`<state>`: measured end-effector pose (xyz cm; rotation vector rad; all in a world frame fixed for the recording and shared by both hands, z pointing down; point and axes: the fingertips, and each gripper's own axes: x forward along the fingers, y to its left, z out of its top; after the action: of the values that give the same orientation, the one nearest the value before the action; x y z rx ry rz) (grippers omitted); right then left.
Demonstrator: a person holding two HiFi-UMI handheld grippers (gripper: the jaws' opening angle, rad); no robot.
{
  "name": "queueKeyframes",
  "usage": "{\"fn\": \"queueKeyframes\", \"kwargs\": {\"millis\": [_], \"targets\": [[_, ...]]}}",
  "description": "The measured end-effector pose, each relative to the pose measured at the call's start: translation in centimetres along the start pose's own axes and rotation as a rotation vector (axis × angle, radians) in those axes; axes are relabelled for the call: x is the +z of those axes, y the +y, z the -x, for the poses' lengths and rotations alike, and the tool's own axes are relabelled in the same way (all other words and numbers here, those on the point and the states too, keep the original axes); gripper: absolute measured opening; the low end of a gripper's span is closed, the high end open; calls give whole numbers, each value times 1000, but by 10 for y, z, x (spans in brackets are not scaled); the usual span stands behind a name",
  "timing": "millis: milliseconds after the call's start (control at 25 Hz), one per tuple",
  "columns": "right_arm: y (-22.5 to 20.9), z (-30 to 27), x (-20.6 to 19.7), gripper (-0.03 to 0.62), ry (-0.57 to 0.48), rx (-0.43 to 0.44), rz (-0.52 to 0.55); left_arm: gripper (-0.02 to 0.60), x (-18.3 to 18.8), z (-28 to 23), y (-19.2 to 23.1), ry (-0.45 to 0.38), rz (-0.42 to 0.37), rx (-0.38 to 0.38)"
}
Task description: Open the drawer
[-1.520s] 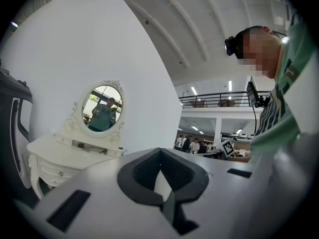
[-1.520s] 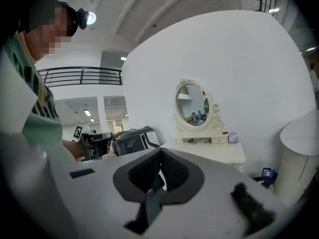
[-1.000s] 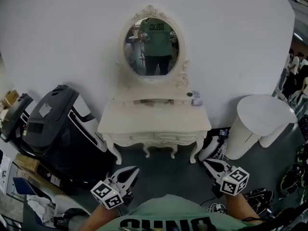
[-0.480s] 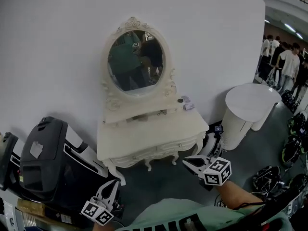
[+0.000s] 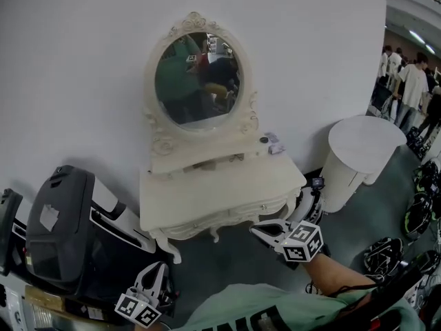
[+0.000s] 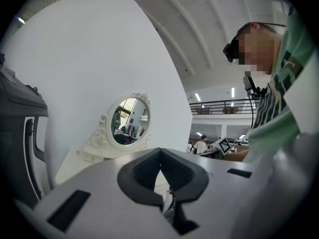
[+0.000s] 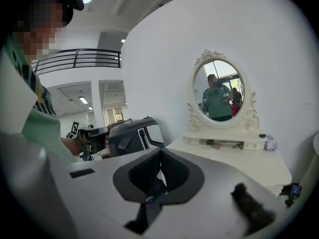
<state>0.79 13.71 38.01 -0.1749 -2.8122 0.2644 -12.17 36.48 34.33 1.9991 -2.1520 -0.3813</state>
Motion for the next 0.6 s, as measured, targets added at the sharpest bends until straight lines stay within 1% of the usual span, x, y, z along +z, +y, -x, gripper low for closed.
{"fn": "queueKeyframes", "kwargs": {"millis": [120, 240, 400, 520, 600], "targets": [[-25, -11, 4, 12, -9, 37, -13, 9, -1, -18, 0, 8, -16, 28], [-50, -26, 15, 12, -15, 106, 4, 9, 7, -40, 3, -8, -40, 87], [-91, -38, 30, 12, -11, 188, 15, 9, 12, -68, -6, -47, -38, 170], [-125, -42, 43, 12, -30, 235, 21, 9, 9, -96, -10, -45, -39, 221], [-148, -44, 48, 12, -38, 259, 8, 9, 10, -119, -14, -43, -35, 240]]}}
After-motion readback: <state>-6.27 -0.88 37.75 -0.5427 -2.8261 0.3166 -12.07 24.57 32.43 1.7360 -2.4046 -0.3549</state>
